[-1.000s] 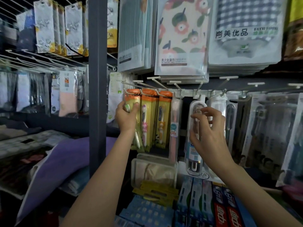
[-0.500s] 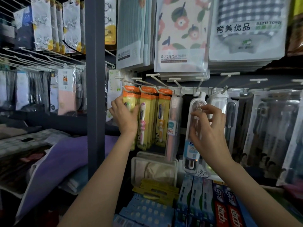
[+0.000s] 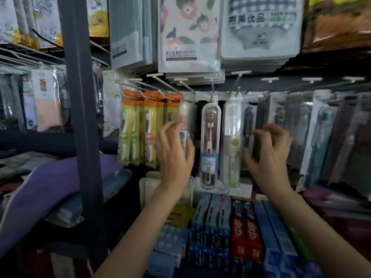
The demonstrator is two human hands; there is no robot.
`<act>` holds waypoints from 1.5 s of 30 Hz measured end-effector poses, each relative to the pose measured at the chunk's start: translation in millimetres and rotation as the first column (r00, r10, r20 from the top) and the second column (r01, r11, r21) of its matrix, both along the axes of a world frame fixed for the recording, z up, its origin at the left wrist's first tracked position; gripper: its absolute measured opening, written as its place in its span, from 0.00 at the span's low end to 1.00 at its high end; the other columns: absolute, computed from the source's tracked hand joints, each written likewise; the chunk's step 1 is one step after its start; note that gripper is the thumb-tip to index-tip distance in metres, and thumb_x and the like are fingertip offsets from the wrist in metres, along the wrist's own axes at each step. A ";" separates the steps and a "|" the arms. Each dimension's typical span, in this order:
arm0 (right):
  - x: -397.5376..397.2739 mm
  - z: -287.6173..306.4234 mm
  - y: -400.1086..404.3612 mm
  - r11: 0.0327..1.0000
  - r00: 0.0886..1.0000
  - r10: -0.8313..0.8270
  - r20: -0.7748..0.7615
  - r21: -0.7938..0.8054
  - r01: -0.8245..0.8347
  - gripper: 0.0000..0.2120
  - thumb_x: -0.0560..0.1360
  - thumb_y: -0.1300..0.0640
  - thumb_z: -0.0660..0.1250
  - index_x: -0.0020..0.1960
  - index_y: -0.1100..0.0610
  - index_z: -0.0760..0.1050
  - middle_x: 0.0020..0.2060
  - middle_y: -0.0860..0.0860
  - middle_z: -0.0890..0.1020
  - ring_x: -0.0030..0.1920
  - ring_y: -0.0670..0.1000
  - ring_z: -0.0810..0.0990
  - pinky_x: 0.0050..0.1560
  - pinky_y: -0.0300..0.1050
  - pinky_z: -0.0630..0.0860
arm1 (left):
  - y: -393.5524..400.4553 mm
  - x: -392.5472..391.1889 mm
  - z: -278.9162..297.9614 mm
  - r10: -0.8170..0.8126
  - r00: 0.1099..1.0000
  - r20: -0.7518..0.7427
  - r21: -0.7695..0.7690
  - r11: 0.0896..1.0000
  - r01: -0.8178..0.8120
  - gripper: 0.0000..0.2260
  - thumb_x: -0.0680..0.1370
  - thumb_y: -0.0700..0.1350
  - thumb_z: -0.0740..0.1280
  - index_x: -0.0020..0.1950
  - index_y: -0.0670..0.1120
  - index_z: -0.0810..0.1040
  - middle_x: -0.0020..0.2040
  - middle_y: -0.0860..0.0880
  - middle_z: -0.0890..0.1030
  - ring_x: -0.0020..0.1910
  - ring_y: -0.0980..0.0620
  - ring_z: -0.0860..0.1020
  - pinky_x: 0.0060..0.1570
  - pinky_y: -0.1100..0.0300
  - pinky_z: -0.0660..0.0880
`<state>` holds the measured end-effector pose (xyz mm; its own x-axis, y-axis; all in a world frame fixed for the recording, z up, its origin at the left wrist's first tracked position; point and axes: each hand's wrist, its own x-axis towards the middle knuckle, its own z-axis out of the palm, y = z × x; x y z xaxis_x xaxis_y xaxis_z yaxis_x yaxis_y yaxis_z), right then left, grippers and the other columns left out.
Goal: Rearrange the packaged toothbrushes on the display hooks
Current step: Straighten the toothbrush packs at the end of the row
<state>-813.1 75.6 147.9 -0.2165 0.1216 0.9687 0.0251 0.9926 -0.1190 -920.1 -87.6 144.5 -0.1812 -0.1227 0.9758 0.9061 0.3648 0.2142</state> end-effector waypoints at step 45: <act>167.6 -30.1 208.5 0.729 0.957 0.078 0.279 -0.671 0.136 0.43 0.70 0.56 0.73 0.74 0.62 0.49 0.70 0.60 0.63 0.69 0.60 0.64 0.67 0.56 0.65 | 207.7 129.1 -24.7 -0.441 0.622 0.647 0.069 0.846 0.529 0.18 0.78 0.37 0.61 0.67 0.39 0.63 0.51 0.50 0.73 0.39 0.63 0.73 0.37 0.82 0.65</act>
<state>-645.5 284.0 117.8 -0.4379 0.7309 0.5234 0.1894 0.6441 -0.7411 -791.0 120.1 119.8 -0.7412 0.2680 0.6154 0.6328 -0.0268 0.7739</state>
